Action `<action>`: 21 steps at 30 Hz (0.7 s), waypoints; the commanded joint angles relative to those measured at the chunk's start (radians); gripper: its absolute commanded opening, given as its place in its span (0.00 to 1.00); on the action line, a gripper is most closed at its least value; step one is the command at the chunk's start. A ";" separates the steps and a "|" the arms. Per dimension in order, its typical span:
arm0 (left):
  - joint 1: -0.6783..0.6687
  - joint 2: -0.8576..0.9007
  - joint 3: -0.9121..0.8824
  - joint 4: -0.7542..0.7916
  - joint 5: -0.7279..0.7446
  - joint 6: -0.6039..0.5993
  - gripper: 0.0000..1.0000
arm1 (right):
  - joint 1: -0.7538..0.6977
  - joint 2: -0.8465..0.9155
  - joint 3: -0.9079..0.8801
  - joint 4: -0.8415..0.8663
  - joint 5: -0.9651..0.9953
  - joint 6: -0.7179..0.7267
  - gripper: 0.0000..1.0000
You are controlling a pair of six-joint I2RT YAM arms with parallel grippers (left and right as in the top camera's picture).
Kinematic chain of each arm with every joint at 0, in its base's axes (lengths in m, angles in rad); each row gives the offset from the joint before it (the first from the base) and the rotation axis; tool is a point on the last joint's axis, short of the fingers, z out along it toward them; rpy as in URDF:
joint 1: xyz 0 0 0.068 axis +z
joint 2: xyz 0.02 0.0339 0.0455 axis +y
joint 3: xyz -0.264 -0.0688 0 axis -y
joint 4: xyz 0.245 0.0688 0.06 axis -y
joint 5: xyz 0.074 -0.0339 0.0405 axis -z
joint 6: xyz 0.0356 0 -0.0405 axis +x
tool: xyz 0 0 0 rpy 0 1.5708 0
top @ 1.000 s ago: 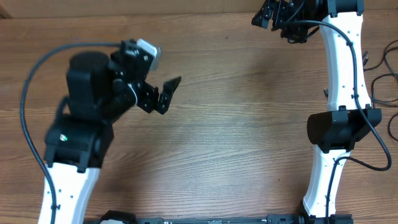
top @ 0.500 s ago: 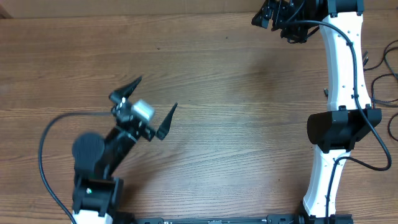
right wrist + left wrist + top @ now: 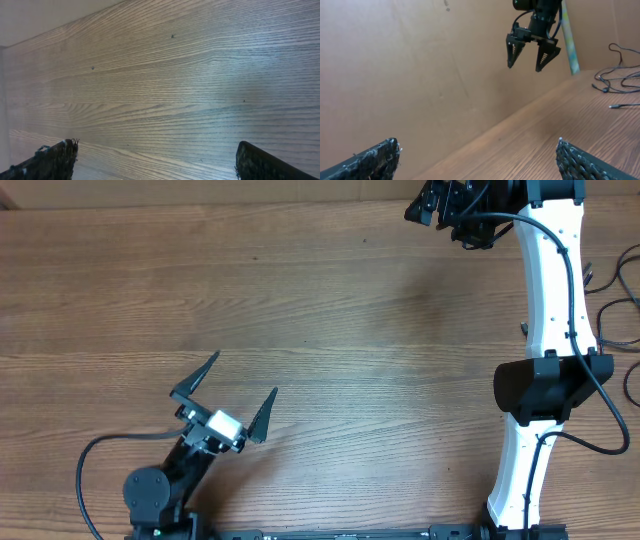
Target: Untangle cables
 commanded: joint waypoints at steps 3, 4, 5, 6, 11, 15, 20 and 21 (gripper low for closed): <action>0.019 -0.129 -0.099 0.005 0.010 0.019 1.00 | 0.002 0.000 0.000 0.001 -0.005 0.001 1.00; 0.019 -0.149 -0.113 0.005 0.007 0.019 1.00 | 0.002 0.000 0.000 0.001 -0.005 0.000 1.00; 0.020 -0.167 -0.127 0.005 0.006 0.019 0.99 | 0.002 0.000 0.000 0.001 -0.005 0.000 1.00; 0.022 -0.185 -0.142 0.006 0.000 0.019 0.99 | 0.002 0.000 0.000 0.001 -0.005 0.000 1.00; 0.036 -0.252 -0.156 -0.071 -0.028 0.018 1.00 | 0.002 0.000 0.000 0.001 -0.005 0.001 1.00; 0.038 -0.299 -0.156 -0.150 -0.099 -0.035 0.99 | 0.002 0.000 0.000 0.001 -0.005 0.000 1.00; 0.039 -0.378 -0.156 -0.307 -0.288 -0.170 1.00 | 0.002 0.000 0.000 0.001 -0.005 0.000 1.00; 0.040 -0.378 -0.156 -0.331 -0.324 -0.199 1.00 | 0.002 0.000 0.000 0.001 -0.005 0.000 1.00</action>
